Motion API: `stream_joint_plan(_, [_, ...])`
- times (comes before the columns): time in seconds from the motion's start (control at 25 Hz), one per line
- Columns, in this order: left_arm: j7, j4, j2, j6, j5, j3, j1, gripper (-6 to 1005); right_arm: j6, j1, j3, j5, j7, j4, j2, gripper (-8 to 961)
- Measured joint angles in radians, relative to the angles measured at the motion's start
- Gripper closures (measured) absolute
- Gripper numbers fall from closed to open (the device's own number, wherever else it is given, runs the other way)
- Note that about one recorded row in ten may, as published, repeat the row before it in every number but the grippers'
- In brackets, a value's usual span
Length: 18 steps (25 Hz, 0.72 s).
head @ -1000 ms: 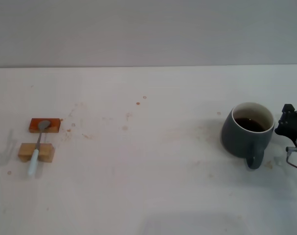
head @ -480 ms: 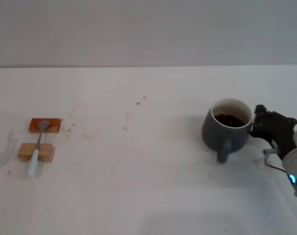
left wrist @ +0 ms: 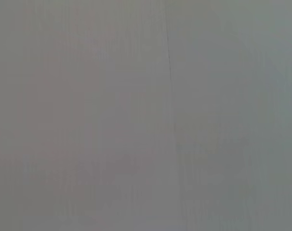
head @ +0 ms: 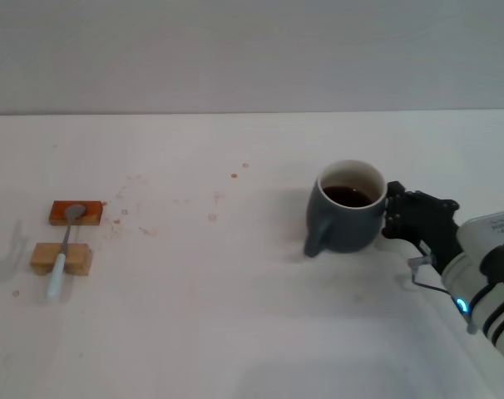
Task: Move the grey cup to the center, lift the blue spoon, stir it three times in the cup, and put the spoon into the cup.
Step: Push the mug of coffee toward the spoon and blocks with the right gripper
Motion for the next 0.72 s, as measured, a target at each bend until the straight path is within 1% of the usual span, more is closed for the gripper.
stream_joint_plan(0.24, [0.000, 0.001, 0.001, 0.000, 0.000, 0.000, -0.002, 195, 0.015, 0.013, 0.000, -0.049, 0.000, 0.028, 0.000, 954])
stream_joint_plan(0.44, [0.000, 0.000, 0.003, 0.000, 0.000, -0.001, -0.004, 196, 0.049, 0.034, 0.002, -0.071, 0.000, 0.045, 0.000, 954])
stream_joint_plan(0.72, [0.000, 0.000, 0.003, 0.001, 0.000, -0.009, -0.005, 196, 0.063, 0.052, 0.001, -0.095, 0.000, 0.068, 0.000, 955])
